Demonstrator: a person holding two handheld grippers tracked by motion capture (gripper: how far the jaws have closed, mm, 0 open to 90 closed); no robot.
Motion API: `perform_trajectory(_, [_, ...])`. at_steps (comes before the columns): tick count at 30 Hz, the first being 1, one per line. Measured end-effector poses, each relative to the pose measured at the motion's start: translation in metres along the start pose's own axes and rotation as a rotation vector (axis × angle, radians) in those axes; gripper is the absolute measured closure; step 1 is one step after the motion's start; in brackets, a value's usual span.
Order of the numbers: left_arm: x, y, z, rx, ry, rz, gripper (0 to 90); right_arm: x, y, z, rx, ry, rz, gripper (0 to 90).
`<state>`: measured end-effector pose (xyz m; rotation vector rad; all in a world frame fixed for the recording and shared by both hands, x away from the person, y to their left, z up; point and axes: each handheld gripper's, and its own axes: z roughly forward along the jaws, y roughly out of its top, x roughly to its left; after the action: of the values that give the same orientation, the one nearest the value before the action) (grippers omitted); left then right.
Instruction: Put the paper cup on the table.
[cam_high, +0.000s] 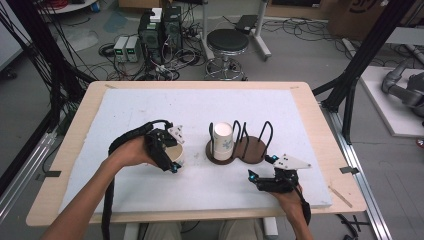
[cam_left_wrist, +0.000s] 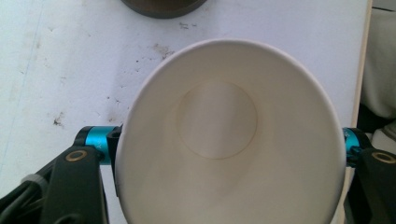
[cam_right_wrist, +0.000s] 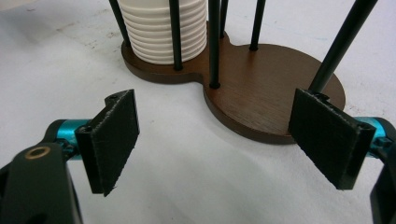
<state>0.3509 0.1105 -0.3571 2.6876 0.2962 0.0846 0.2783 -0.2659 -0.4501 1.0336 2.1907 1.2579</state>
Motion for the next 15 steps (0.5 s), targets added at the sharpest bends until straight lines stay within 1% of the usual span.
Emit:
perform_trajectory(4, [0.002,0.005,0.007,0.021,0.008,0.008,30.0,0.0,0.0,0.0,0.005,0.004,0.002,16.6])
perform_trajectory(5, [0.002,0.007,0.01,0.024,0.011,0.002,30.0,-0.001,0.0,0.0,0.005,0.004,0.003,16.6])
perform_trajectory(8, [0.004,0.011,0.017,0.044,0.007,0.007,30.0,0.0,0.0,0.0,0.002,0.005,0.005,16.6])
perform_trajectory(15, [0.007,0.018,0.028,0.07,-0.002,0.006,30.0,-0.001,0.0,0.0,0.003,0.013,0.003,16.6])
